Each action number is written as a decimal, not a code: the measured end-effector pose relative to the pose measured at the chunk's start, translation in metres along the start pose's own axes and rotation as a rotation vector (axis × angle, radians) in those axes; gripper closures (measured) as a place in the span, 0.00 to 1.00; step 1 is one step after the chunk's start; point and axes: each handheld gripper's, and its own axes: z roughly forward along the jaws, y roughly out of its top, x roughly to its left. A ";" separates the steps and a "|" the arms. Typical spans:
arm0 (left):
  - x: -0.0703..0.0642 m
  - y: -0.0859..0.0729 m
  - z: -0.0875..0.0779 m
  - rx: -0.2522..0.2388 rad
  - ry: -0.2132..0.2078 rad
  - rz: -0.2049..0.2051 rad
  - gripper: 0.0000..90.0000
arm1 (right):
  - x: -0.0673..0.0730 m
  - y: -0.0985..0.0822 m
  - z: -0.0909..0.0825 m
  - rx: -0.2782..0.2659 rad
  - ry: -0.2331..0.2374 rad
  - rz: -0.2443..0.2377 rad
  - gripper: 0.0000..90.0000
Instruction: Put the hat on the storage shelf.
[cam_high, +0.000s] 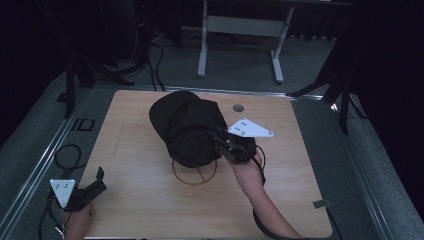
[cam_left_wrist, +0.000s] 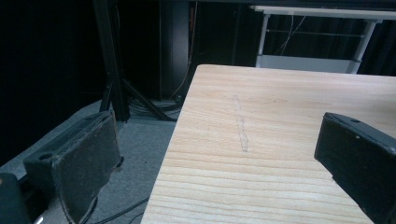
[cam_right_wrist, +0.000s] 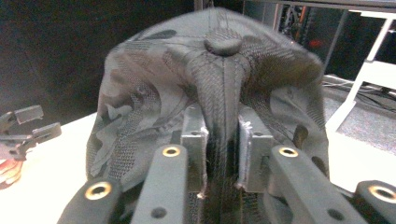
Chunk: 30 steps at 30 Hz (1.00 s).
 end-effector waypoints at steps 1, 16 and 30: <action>0.000 0.000 0.000 -0.001 0.001 0.000 0.01 | 0.000 0.000 0.000 -0.002 -0.001 0.005 0.82; 0.000 0.000 0.000 -0.003 0.000 0.001 0.01 | -0.003 -0.006 -0.002 -0.004 0.043 0.043 0.70; 0.000 0.000 0.000 -0.003 0.000 0.002 0.01 | -0.003 -0.013 0.004 0.038 0.046 0.043 0.63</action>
